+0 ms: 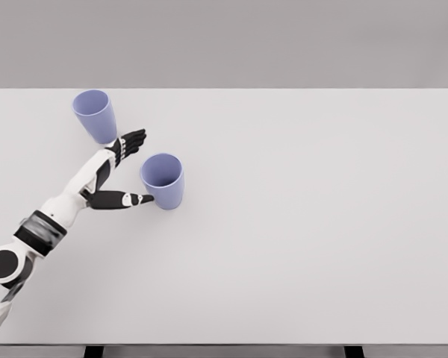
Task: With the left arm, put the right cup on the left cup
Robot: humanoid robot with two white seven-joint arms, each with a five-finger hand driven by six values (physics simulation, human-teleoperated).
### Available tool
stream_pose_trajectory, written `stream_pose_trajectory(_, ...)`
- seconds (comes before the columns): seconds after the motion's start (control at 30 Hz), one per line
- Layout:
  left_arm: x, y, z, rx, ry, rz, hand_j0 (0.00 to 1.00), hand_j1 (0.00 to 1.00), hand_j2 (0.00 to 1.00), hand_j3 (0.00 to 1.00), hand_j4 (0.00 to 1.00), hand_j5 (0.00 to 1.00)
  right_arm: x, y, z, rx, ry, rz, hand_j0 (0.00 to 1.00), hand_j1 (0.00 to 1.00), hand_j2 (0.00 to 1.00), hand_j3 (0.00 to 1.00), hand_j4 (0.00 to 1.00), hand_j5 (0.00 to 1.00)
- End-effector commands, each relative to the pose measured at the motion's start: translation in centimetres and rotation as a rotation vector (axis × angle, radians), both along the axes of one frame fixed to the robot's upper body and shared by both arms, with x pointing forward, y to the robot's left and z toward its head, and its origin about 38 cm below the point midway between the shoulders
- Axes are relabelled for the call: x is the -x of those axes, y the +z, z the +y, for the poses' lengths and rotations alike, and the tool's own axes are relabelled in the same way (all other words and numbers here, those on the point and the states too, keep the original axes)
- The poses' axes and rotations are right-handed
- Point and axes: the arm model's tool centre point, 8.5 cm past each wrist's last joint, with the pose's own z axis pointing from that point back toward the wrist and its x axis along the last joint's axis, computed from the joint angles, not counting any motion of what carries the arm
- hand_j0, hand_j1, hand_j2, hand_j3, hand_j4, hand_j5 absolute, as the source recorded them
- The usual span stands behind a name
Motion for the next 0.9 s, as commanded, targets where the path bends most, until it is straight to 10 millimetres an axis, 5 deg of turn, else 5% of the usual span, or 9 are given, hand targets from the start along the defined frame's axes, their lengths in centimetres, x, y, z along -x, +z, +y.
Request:
stream_pose_trajectory(0.0, -0.2, -1.0, -0.3, -0.002, 0.011, 0.011, 0.98, 0.98, 0.98, 0.98, 0.98, 0.98, 0.0, 0.0, 0.0, 0.0, 0.0, 0.0, 1.0, 1.0, 1.0, 1.0, 1.0, 1.0)
stream_pose_trajectory(0.87, -0.1, -2.5, -2.3, -0.004, -0.021, 0.034, 0.97, 0.97, 0.97, 0.97, 0.97, 0.97, 0.0, 0.0, 0.0, 0.0, 0.0, 0.0, 1.0, 1.0, 1.0, 1.0, 1.0, 1.0)
